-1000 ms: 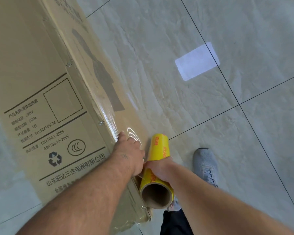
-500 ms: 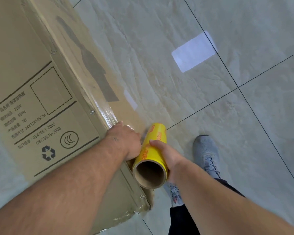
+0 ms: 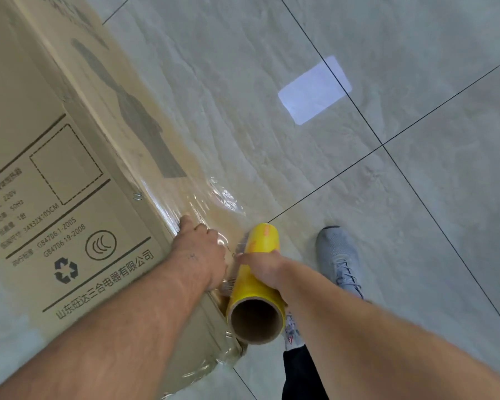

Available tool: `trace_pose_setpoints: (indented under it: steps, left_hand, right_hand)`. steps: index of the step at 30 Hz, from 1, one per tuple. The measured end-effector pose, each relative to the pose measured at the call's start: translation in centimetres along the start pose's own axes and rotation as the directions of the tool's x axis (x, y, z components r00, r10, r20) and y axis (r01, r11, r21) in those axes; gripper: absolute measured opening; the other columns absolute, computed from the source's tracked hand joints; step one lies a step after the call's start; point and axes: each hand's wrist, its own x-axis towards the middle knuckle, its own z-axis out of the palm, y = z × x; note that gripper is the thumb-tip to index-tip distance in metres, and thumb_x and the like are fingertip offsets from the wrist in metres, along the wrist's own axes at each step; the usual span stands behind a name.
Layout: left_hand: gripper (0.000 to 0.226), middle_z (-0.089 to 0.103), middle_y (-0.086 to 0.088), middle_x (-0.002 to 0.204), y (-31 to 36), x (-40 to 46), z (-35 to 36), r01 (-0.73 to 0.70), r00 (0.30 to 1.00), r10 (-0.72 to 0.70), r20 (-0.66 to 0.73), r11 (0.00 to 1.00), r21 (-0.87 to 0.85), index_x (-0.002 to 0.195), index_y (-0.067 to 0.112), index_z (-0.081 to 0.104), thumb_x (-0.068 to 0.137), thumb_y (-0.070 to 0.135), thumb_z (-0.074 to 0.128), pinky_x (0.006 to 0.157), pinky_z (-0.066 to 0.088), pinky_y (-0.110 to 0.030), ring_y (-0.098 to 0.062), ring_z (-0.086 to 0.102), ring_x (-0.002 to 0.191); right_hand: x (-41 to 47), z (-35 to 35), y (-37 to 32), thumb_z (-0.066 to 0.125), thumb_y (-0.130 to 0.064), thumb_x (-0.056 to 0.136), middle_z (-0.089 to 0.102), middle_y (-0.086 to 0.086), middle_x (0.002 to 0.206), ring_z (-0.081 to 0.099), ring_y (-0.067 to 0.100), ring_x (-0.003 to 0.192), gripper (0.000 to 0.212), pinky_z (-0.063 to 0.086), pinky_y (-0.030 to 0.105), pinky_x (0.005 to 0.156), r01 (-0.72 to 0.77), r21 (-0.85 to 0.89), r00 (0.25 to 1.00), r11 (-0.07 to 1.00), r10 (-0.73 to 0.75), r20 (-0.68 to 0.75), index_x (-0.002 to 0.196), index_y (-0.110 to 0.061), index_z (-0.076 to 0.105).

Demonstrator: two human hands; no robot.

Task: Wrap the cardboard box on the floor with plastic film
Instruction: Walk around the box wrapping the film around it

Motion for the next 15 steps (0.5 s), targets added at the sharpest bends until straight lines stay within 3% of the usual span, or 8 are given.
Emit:
trace_pose_setpoints:
  steps: [3,5,7,11,15]
  left_hand:
    - [0.060,0.019,-0.008,0.173,0.2,0.5,-0.1,-0.076,0.997,0.076,-0.010,0.996,-0.036,0.161,0.018,0.037,0.105,0.039,0.040,0.128,0.009,-0.054,-0.026,0.018,0.158]
    - [0.058,0.038,-0.009,0.163,0.6,1.0,-0.3,-0.125,0.992,0.123,-0.036,0.988,-0.095,0.157,0.021,0.041,0.099,0.028,0.050,0.121,0.030,-0.047,-0.029,0.038,0.149]
    - [0.056,0.049,-0.005,0.151,0.9,1.5,0.0,-0.162,0.986,0.156,-0.052,0.980,-0.115,0.151,0.030,0.043,0.096,0.030,0.057,0.113,0.039,-0.047,-0.029,0.047,0.139]
    - [0.057,0.041,0.002,0.161,0.8,1.9,0.8,-0.220,0.974,0.216,-0.068,0.974,-0.049,0.152,0.034,0.046,0.096,0.031,0.057,0.118,0.032,-0.048,-0.025,0.037,0.148]
    - [0.050,0.054,-0.001,0.150,2.3,1.1,0.1,-0.272,0.957,0.266,-0.113,0.961,-0.047,0.142,0.024,0.059,0.092,0.017,0.059,0.115,0.040,-0.043,-0.024,0.051,0.138]
  right_hand:
    - [0.0,-1.0,0.4,0.058,-0.062,0.098,0.043,0.015,0.163,0.054,0.041,0.138,0.086,0.052,0.051,0.105,-0.022,0.136,0.999,0.990,0.026,-0.027,0.169,-0.023,0.026]
    - [-0.1,-1.1,2.1,0.068,-0.063,0.088,0.062,0.014,0.141,0.068,0.039,0.117,0.080,0.059,0.052,0.097,-0.103,0.281,0.993,0.954,0.114,-0.025,0.154,-0.023,0.047]
    - [-0.4,-0.5,3.4,0.077,-0.063,0.081,0.074,0.018,0.123,0.077,0.038,0.106,0.075,0.061,0.056,0.099,-0.206,0.482,0.979,0.852,0.175,0.109,0.136,-0.016,0.058]
    - [-0.5,0.2,3.5,0.078,-0.058,0.086,0.078,0.022,0.117,0.078,0.036,0.090,0.060,0.065,0.044,0.081,-0.228,0.581,0.972,0.781,0.142,0.189,0.124,-0.014,0.060]
    - [-0.3,-0.4,4.7,0.079,-0.061,0.082,0.074,0.019,0.117,0.078,0.038,0.100,0.066,0.062,0.054,0.097,-0.179,0.478,0.984,0.860,0.154,0.091,0.126,-0.017,0.058]
